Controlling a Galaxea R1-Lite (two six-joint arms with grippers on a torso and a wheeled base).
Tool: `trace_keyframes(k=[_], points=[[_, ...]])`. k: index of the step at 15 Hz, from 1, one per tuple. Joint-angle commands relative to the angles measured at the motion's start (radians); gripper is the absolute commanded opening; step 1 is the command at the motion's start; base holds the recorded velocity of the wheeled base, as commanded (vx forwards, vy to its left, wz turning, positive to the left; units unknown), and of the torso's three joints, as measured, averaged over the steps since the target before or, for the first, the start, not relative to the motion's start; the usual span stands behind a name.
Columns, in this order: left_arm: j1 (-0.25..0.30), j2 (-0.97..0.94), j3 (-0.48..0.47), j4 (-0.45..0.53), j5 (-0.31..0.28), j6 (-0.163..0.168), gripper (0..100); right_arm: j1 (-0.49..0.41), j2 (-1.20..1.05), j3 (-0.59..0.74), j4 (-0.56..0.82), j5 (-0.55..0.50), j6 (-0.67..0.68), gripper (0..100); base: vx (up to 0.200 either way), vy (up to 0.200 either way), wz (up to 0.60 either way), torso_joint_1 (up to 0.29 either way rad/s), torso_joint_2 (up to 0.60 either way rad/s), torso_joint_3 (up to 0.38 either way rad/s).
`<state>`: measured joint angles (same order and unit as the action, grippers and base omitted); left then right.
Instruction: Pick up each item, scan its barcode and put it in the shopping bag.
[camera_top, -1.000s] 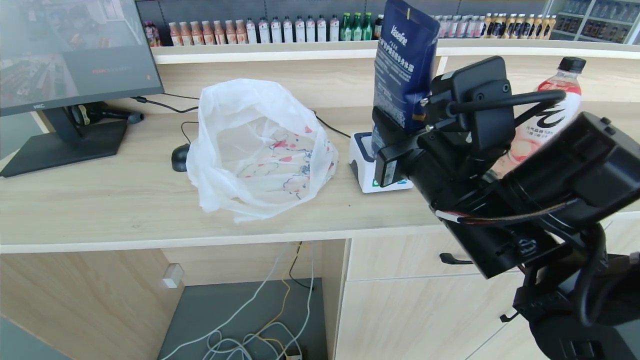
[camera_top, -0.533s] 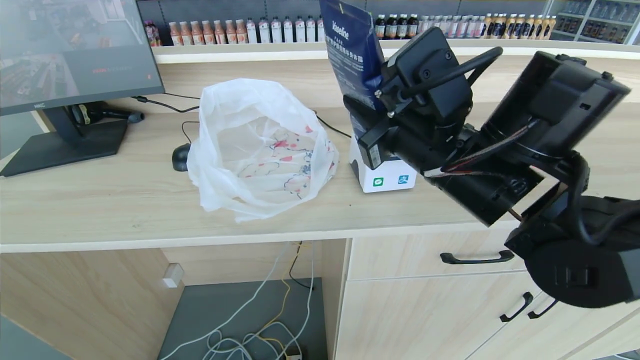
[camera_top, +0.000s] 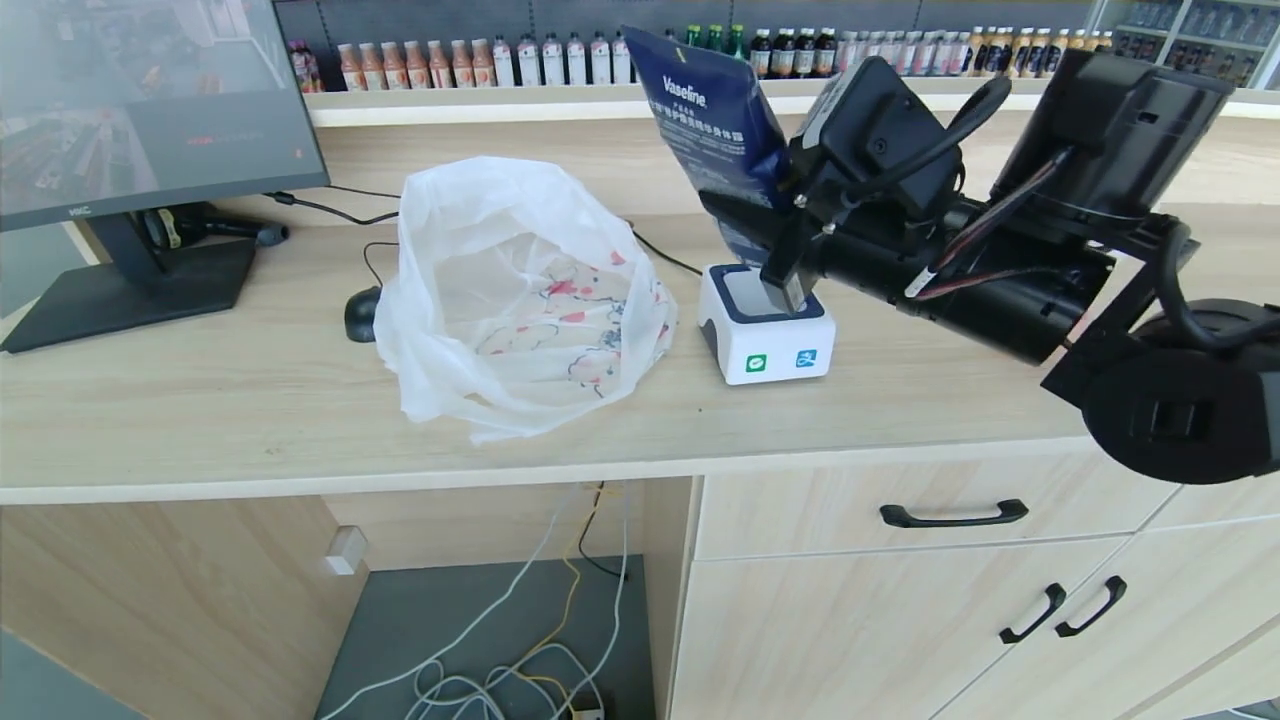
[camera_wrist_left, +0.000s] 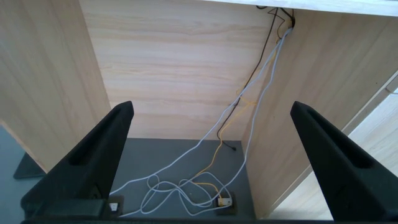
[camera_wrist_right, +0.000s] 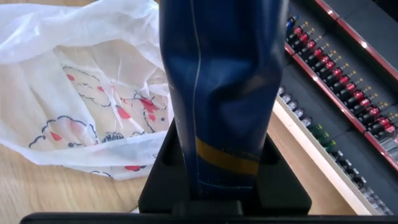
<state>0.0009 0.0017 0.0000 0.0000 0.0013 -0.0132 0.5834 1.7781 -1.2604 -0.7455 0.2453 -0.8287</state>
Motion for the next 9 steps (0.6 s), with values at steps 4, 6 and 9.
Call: trace_keyframes(k=[4,6,9], points=[[0.001,0.000,0.000,0.000,0.000,-0.001,100,-0.106,-0.003,-0.066,0.141,0.173,-0.095,0,0.000,0.000,0.00,0.000,0.00,0.000],[0.001,0.000,0.000,0.000,0.000,-0.001,100,-0.137,0.007,-0.116,0.189,0.239,-0.159,0,0.000,0.000,0.00,0.000,0.00,0.000],[0.001,0.000,0.000,0.000,0.000,-0.001,100,-0.160,0.030,-0.143,0.190,0.308,-0.250,0,0.000,0.000,0.00,0.000,0.00,0.000]])
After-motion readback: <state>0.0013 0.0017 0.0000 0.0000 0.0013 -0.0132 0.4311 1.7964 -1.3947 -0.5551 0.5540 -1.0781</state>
